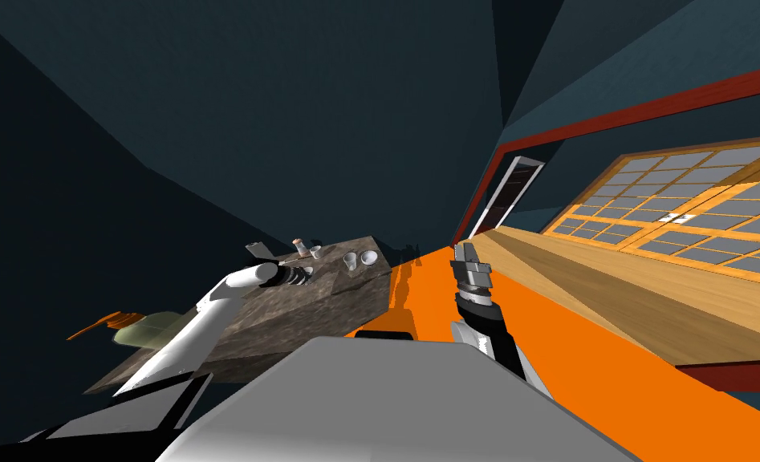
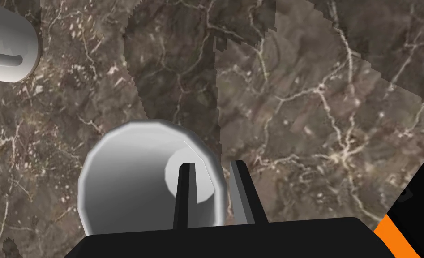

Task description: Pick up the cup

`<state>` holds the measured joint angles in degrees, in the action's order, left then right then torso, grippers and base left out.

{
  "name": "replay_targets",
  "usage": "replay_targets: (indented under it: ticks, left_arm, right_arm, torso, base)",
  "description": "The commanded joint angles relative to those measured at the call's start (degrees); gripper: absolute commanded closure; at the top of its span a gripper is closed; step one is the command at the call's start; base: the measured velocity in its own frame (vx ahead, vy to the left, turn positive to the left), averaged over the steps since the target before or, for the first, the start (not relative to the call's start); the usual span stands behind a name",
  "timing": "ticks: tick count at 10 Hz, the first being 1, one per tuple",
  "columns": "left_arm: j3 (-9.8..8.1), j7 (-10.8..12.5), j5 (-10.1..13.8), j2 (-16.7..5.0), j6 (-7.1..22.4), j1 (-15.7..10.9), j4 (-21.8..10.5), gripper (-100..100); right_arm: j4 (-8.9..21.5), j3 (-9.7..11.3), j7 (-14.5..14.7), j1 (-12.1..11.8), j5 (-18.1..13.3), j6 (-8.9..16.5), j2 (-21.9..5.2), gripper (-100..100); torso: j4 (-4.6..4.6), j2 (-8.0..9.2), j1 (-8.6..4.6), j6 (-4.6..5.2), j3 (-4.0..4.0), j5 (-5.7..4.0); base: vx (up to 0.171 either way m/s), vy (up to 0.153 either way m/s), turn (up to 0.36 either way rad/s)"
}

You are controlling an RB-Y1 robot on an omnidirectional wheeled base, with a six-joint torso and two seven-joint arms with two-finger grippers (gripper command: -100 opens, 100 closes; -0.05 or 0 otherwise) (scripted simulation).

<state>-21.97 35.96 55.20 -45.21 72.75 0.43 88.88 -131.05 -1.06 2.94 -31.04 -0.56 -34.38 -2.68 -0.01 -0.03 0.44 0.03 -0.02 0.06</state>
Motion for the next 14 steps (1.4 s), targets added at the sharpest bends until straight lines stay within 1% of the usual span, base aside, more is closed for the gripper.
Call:
replay_targets:
  ticks: [1, 2, 3, 4, 5, 6, 7, 8, 9, 10, 11, 12, 13, 14]
  left_arm:
    - [1.05, 2.86, -0.77, -0.28, -0.11, 0.35, 2.41, 100]
    - [1.05, 3.99, -0.77, -0.28, -0.11, 0.35, 2.41, 100]
    - [2.93, 5.89, -2.11, -0.84, -0.33, 1.33, 4.85, 100]
    - [2.93, 7.53, -2.11, -0.84, -0.33, 1.33, 5.85, 100]
    - [2.93, 8.50, -2.11, -0.84, -0.33, 1.33, 5.85, 100]
    - [4.81, 10.46, -3.45, -1.40, -0.55, 2.32, 8.30, 100]
    - [4.81, 12.06, -3.45, -1.40, -0.55, 2.32, 9.29, 100]
    - [4.81, 13.01, -3.45, -1.40, -0.55, 2.32, 9.29, 100]
    - [6.69, 15.08, -4.79, -1.97, -0.77, 3.30, 12.06, 100]
    - [6.69, 16.60, -4.79, -1.97, -0.77, 3.30, 12.73, 100]
    - [6.69, 17.52, -4.79, -1.97, -0.77, 3.30, 12.73, 100]
    - [8.58, 19.60, -6.13, -2.53, -0.99, 4.29, 15.48, 100]
    - [8.58, 21.03, -6.13, -2.53, -0.99, 4.29, 16.18, 100]
    - [8.58, 22.03, -6.13, -2.53, -0.99, 4.29, 16.18, 100]
  right_arm:
    - [0.00, 0.00, 0.00, 0.00, 0.00, 0.00, 0.00, 0]
    - [0.00, 0.00, 0.00, 0.00, 0.00, 0.00, 0.00, 0]
    - [0.00, 0.00, 0.00, -0.01, 0.00, 0.00, 0.01, 0]
    - [0.00, 0.00, 0.00, 0.00, 0.00, 0.00, 0.00, 0]
    - [0.00, 0.00, 0.00, 0.00, 0.00, 0.00, 0.00, 0]
    - [0.00, 0.00, 0.00, -0.01, 0.00, 0.00, 0.01, 0]
    - [0.00, 0.00, 0.00, 0.00, 0.00, 0.00, 0.01, 0]
    - [0.00, 0.00, 0.00, 0.00, 0.00, 0.00, 0.00, 0]
    - [0.00, 0.00, 0.00, -0.01, 0.00, 0.00, 0.01, 0]
    - [0.00, 0.00, 0.00, 0.00, 0.00, 0.00, 0.00, 0]
    - [0.00, 0.00, 0.00, 0.00, 0.00, 0.00, 0.01, 0]
    - [0.00, 0.01, 0.00, -0.01, 0.00, 0.00, 0.01, 0]
    - [0.00, 0.00, 0.00, 0.00, 0.00, 0.00, 0.01, 0]
    - [0.00, 0.00, 0.00, 0.00, 0.00, 0.00, 0.01, 0]
  torso:
    - [0.00, 0.00, 0.00, 0.00, 0.00, 0.00]
    - [0.01, -0.02, -0.03, 0.00, 0.00, -0.02]
    - [0.00, -0.06, -0.21, 0.00, -0.03, -0.04]
    - [0.00, -0.05, -0.20, 0.05, -0.03, -0.05]
    - [0.00, -0.05, -0.21, 0.04, -0.02, -0.06]
    - [0.00, -0.06, -0.32, 0.01, -0.03, -0.09]
    - [0.00, -0.06, -0.29, 0.06, -0.03, -0.09]
    - [0.01, -0.05, -0.24, 0.06, -0.02, -0.09]
    - [0.01, -0.05, -0.31, 0.03, -0.02, -0.11]
    - [0.02, -0.02, -0.27, 0.06, 0.00, -0.10]
    - [0.04, 0.00, -0.27, 0.03, 0.02, -0.11]
    - [0.04, -0.01, -0.35, 0.00, 0.02, -0.12]
    - [0.05, 0.02, -0.30, 0.03, 0.03, -0.12]
    - [0.07, 0.02, -0.28, 0.01, 0.05, -0.12]
  base:
    - [-0.021, 0.102, -0.038]
    - [-0.006, 0.045, 0.004]
    - [-0.014, 0.066, -0.063]
    - [-0.018, 0.073, -0.056]
    - [-0.007, 0.031, -0.002]
    - [-0.007, 0.056, -0.051]
    - [-0.015, 0.076, -0.055]
    - [-0.013, 0.042, -0.011]
    - [-0.021, 0.066, -0.059]
    - [-0.025, 0.071, -0.048]
    - [-0.014, 0.033, -0.006]
    - [-0.020, 0.063, -0.053]
    - [-0.023, 0.073, -0.049]
    - [-0.010, 0.038, -0.013]
